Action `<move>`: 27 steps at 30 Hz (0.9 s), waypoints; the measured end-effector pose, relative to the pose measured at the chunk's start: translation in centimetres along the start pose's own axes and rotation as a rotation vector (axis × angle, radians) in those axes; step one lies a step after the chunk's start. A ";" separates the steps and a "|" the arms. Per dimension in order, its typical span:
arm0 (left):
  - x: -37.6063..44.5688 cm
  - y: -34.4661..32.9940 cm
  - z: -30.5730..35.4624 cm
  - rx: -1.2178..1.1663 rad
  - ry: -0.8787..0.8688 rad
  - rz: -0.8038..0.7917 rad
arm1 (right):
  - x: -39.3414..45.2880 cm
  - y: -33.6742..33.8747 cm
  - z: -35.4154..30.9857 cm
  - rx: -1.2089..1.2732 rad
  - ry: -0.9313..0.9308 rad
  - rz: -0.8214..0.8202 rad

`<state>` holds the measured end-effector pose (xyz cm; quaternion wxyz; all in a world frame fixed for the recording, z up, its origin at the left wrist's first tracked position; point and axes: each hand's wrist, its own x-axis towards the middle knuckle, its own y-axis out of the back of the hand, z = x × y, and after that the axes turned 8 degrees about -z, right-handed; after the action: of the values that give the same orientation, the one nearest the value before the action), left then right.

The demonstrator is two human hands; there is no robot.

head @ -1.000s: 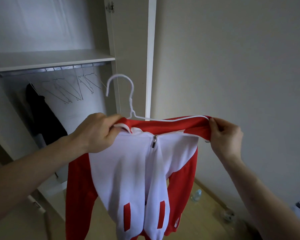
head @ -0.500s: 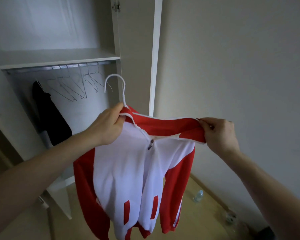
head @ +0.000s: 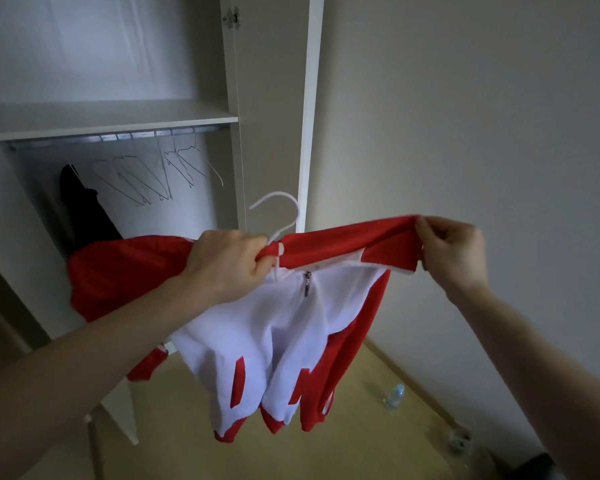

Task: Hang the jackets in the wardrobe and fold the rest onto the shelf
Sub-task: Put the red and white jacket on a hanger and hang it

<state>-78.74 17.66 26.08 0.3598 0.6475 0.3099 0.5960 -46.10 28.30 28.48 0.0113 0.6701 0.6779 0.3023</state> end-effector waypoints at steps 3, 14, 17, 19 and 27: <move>1.2 -0.3 0.2 -0.184 0.166 -0.101 | 0.2 -0.8 -2.9 0.016 0.089 -0.137; 1.7 -1.1 2.4 -0.664 0.323 -0.375 | -0.2 -6.9 -6.1 0.149 -0.079 -0.630; 1.2 -1.2 2.2 -0.723 0.356 -0.342 | -0.2 -6.0 -5.1 0.374 -0.086 -0.539; 0.9 -1.3 1.8 -0.787 0.394 -0.313 | -0.9 -4.9 -3.2 0.259 -0.043 -0.288; 0.3 -1.8 2.2 -0.823 0.414 -0.274 | -10.2 -7.6 5.0 0.320 -0.361 -0.079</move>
<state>-76.45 18.66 24.70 0.5923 0.2721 0.1959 0.7327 -49.81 21.55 17.21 0.0378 0.6795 0.7297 0.0659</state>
